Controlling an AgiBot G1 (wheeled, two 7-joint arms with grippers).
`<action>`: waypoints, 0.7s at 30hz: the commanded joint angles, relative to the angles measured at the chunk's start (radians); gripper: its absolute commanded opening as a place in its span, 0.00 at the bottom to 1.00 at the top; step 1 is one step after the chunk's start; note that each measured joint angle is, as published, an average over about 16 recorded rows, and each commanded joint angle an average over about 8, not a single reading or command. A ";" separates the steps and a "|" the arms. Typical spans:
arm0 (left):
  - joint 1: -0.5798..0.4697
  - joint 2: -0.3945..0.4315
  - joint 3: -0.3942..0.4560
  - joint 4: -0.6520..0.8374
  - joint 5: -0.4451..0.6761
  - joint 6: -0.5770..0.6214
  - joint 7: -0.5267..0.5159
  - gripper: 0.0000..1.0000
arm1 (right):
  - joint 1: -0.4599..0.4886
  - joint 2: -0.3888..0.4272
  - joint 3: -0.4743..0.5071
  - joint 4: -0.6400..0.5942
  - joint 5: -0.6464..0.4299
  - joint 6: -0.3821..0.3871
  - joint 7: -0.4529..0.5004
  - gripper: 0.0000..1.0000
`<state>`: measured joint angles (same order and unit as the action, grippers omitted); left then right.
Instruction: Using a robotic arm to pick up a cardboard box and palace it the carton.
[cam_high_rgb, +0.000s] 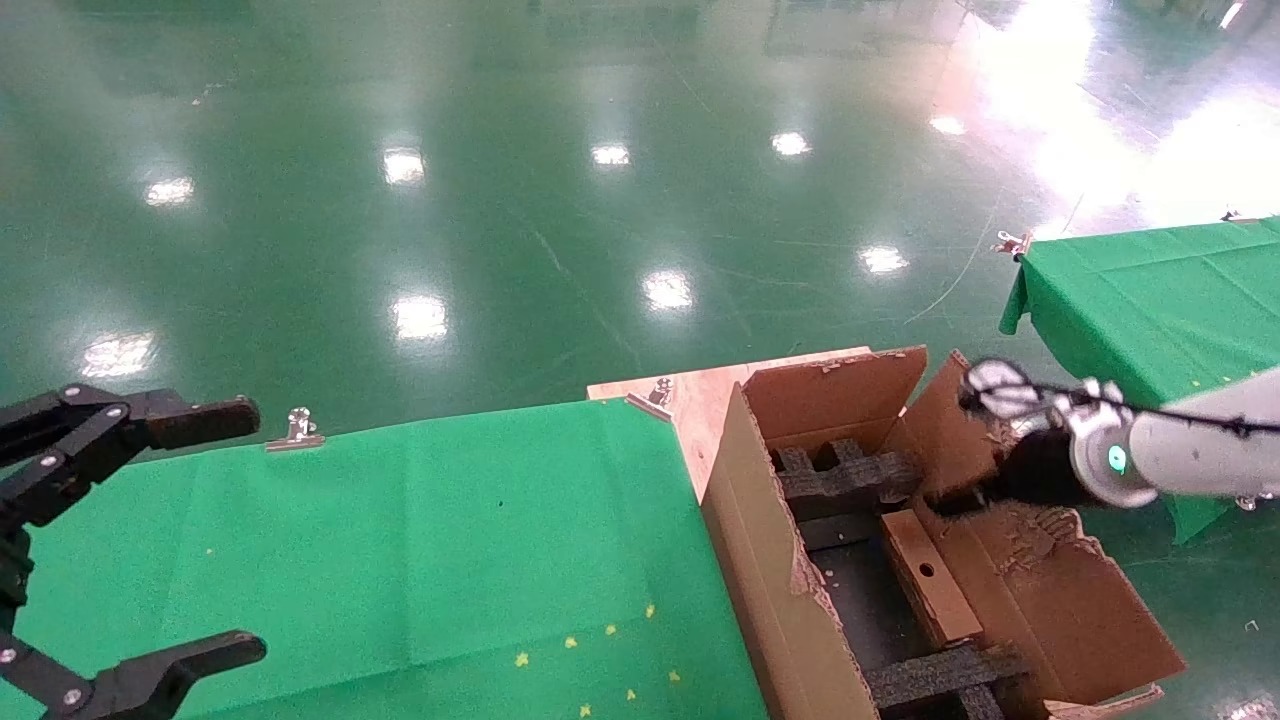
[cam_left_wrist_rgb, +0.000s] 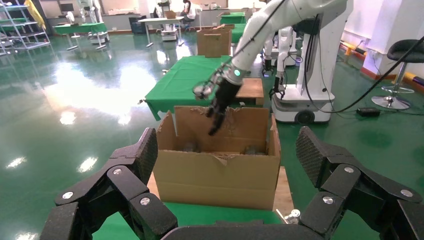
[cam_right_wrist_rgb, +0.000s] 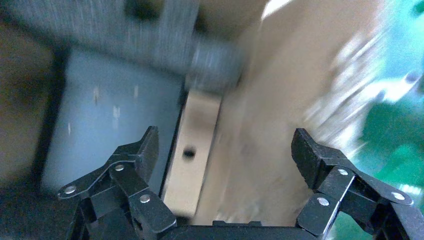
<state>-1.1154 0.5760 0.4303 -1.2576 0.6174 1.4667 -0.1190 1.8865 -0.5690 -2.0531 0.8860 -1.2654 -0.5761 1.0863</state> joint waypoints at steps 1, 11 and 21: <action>0.000 0.000 0.000 0.000 0.000 0.000 0.000 1.00 | 0.027 0.001 0.009 0.008 -0.007 0.009 -0.003 1.00; 0.000 0.000 0.000 0.000 0.000 0.000 0.000 1.00 | 0.167 0.023 0.115 0.154 0.052 0.013 -0.125 1.00; 0.000 0.000 0.000 0.000 0.000 0.000 0.000 1.00 | 0.188 0.051 0.219 0.248 0.204 -0.019 -0.251 1.00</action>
<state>-1.1154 0.5757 0.4304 -1.2574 0.6171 1.4664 -0.1189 2.0715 -0.5197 -1.8449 1.1268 -1.0778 -0.5913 0.8465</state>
